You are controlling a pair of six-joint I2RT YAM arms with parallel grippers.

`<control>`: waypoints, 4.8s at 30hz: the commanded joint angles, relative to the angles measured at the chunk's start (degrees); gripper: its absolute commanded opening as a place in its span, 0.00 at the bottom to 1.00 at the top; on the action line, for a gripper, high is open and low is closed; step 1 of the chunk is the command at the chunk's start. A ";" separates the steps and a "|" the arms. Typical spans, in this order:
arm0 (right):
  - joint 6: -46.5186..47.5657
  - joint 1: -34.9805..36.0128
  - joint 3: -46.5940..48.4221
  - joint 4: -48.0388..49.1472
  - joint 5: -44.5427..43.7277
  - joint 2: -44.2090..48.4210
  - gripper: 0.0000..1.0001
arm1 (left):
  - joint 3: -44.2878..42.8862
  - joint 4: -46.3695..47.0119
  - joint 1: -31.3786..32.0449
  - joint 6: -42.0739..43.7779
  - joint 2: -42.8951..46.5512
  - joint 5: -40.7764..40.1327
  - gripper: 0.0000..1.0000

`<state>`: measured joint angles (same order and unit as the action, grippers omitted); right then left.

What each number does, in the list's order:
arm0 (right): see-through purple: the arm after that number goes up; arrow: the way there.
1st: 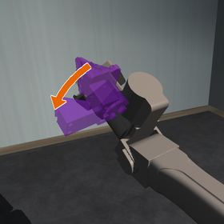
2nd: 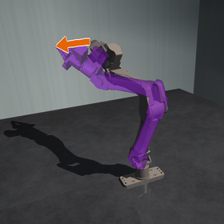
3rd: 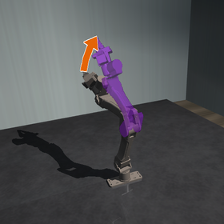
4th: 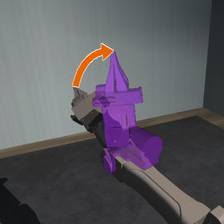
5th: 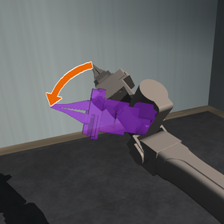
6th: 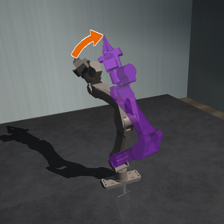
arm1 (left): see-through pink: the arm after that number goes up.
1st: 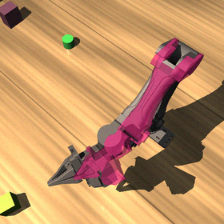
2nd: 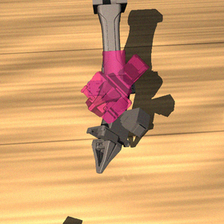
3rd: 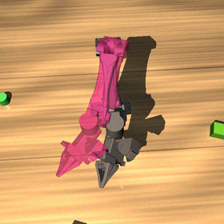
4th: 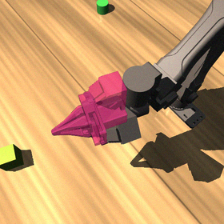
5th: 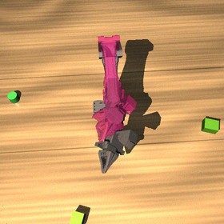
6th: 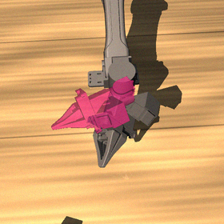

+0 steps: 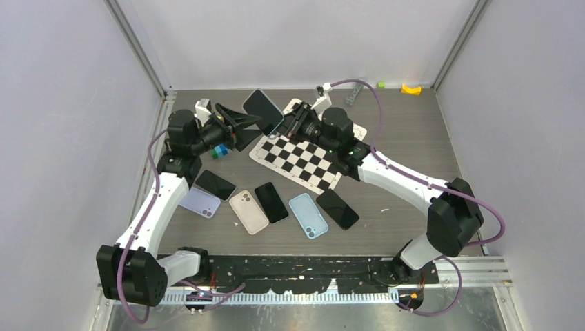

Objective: Take the phone out of the phone case
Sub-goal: Remove the phone case from the phone, then place the phone at the center of the board, then place the phone case at the center of the board.

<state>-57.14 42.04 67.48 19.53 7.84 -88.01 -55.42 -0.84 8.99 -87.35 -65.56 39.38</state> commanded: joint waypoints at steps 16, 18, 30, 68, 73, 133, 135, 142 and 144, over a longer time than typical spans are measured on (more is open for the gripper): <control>0.32 0.03 1.62 6.25 1.00 -0.63 0.01 | 1.45 10.42 0.50 -5.81 1.04 2.55 0.20; 1.32 0.05 1.92 5.30 1.02 -0.83 0.00 | 1.30 9.92 0.50 -5.74 0.89 2.66 0.20; -3.77 0.15 3.60 12.07 7.03 -3.07 0.01 | 2.33 13.80 0.59 -5.46 -0.69 1.25 0.40; 4.57 -10.25 0.40 -13.96 -8.55 8.03 0.00 | 2.05 22.61 2.59 -3.36 -1.26 2.48 0.00; 3.38 -18.12 -5.55 -23.03 -12.92 14.73 0.01 | -2.03 14.06 7.80 5.81 -6.66 4.35 0.00; 9.11 -50.96 -24.35 -55.23 -7.65 17.53 0.55 | -38.76 -12.78 38.55 27.49 -61.81 1.58 0.80; 9.35 -50.95 -24.27 -55.92 -7.47 17.76 0.57 | -39.09 -10.87 38.55 26.84 -62.32 2.67 0.80; 9.94 -51.00 -22.76 -59.10 -7.33 20.45 0.62 | -36.57 0.49 38.60 20.72 -63.27 6.33 0.77; 10.30 -50.96 -21.64 -60.74 -7.20 22.11 0.64 | -35.73 0.22 38.56 21.24 -62.09 5.62 0.77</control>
<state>-48.14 -8.84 41.98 -37.82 1.65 -70.00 -92.44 -5.17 47.27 -64.77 -130.26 43.22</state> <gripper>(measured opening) 0.627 0.768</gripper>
